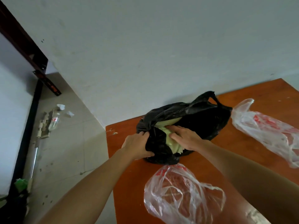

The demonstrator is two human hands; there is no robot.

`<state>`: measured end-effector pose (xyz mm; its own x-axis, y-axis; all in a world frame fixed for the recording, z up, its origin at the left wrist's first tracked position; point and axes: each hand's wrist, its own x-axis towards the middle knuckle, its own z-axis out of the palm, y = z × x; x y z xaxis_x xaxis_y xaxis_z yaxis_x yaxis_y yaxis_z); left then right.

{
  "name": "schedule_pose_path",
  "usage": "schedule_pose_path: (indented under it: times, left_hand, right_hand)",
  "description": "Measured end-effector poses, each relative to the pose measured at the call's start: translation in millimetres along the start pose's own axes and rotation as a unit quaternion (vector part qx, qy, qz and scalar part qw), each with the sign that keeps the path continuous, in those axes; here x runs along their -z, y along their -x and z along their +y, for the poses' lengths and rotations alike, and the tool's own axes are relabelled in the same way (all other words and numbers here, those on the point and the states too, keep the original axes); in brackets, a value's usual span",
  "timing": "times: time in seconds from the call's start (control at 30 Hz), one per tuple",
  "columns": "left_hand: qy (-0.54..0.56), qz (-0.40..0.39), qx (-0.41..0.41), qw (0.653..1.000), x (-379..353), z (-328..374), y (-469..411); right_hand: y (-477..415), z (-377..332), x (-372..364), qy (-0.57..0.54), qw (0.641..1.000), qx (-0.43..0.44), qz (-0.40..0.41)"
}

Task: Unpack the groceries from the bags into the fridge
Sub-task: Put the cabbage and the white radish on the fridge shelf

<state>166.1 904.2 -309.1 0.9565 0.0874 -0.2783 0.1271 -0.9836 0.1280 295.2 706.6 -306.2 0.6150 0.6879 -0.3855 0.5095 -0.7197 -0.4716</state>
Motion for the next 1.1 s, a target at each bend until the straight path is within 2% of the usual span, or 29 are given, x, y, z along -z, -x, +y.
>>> schedule_pose_path:
  times: [0.13, 0.3, 0.4, 0.67, 0.77, 0.87, 0.93, 1.03, 1.1]
  left_hand:
    - [0.047, -0.05, 0.029, 0.997, 9, 14, -12]
    - [0.069, -0.008, 0.085, 0.994, 10, 10, -9]
    - [0.056, 0.004, 0.112, 0.992, 7, 6, -2]
    - [0.012, -0.045, 0.192, 0.98, -11, -14, 26]
    - [0.061, -0.058, 0.188, 0.979, -4, -22, 27]
    - [0.184, -0.062, 0.156, 0.968, 9, -18, 19]
    - [0.231, -0.033, 0.153, 0.96, 15, -11, 14]
    - [0.2, 0.048, 0.135, 0.969, 25, -1, 5]
    - [0.145, 0.061, 0.102, 0.982, 29, 1, -3]
  right_hand:
    - [5, 12, 10, 0.0, 1.0, -0.018, -0.007]
    - [-16, -28, -2, 0.099, 0.994, 0.01, 0.043]
    - [-17, -29, -15, 0.082, 0.995, 0.033, 0.041]
    - [16, 8, -22, 0.068, 0.992, 0.024, 0.102]
    - [16, 2, -12, 0.051, 0.994, 0.011, 0.099]
    - [2, -19, -2, 0.071, 0.992, -0.001, 0.105]
    - [-11, -36, 3, 0.068, 0.993, -0.01, 0.101]
    - [-28, -51, 0, 0.037, 0.997, -0.026, 0.066]
    - [-34, -51, -8, 0.041, 0.997, -0.041, 0.042]
